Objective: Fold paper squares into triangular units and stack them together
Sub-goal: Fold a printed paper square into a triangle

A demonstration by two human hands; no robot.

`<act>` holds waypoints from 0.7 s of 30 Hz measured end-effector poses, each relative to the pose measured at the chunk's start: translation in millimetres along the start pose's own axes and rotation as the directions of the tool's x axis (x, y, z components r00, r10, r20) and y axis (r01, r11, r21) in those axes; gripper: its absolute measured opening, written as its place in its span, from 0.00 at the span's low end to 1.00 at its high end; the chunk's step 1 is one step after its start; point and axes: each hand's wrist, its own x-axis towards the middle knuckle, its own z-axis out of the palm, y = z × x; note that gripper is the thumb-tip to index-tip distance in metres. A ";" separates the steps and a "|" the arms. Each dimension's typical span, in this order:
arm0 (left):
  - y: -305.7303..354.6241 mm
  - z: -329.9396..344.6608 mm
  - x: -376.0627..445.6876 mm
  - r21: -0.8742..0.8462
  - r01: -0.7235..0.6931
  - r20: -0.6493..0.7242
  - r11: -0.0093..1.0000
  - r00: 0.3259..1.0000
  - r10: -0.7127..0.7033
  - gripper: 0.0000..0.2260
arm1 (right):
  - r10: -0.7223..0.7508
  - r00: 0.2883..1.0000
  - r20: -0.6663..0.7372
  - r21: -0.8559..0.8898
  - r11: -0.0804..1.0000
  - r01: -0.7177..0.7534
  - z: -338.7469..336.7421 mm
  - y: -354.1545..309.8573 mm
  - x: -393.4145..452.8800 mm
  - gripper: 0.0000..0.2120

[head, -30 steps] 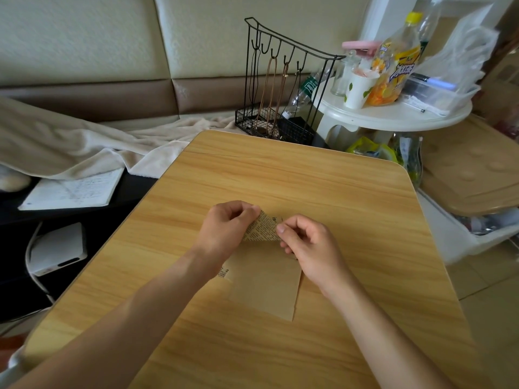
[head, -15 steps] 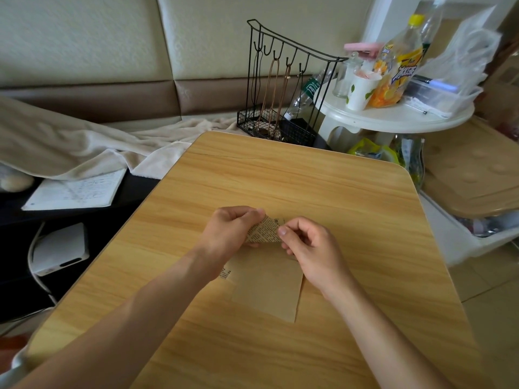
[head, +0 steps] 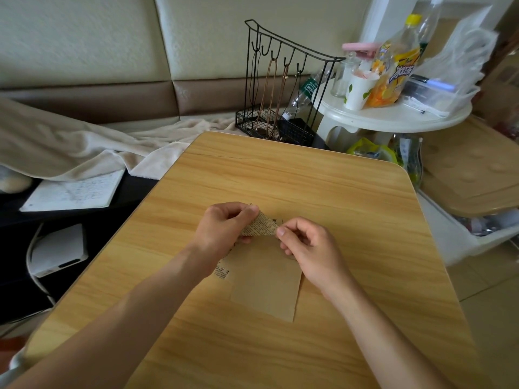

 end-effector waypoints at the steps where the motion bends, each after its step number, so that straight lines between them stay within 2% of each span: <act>1: -0.2 -1.1 0.5 0.020 0.001 0.029 1.000 1.000 -0.002 0.13 | 0.002 1.000 -0.007 0.006 1.000 -0.002 0.1 0.1 0.0 0.08; 4: 1.1 -2.9 -0.1 0.008 0.036 0.099 0.999 0.994 -0.037 0.12 | 0.010 1.000 -0.009 0.011 1.000 -0.010 -0.1 0.4 0.1 0.08; 10: -1.1 -6.1 2.8 0.015 0.071 0.060 0.997 0.996 -0.072 0.15 | 0.032 0.999 0.019 0.065 0.997 -0.033 -1.5 1.7 1.6 0.08; 13: 0.8 -2.7 0.6 -0.165 0.096 0.046 0.982 0.995 -0.090 0.16 | 0.044 0.999 -0.007 0.095 0.995 -0.043 0.3 2.5 2.4 0.09; 17: 2.1 0.5 -2.3 -0.424 0.121 0.003 0.898 0.991 -0.132 0.20 | 0.064 0.992 -0.108 0.135 0.990 -0.049 2.0 4.3 4.4 0.09; 19: 3.4 1.2 -5.1 -0.412 0.098 -0.028 0.906 0.992 -0.120 0.25 | 0.068 0.990 -0.126 0.120 0.991 -0.053 2.0 4.9 4.7 0.09; 21: 4.1 -0.6 -5.9 -0.196 0.024 -0.089 0.980 0.995 -0.042 0.24 | 0.059 0.992 -0.113 0.074 0.996 -0.051 1.9 5.2 4.0 0.09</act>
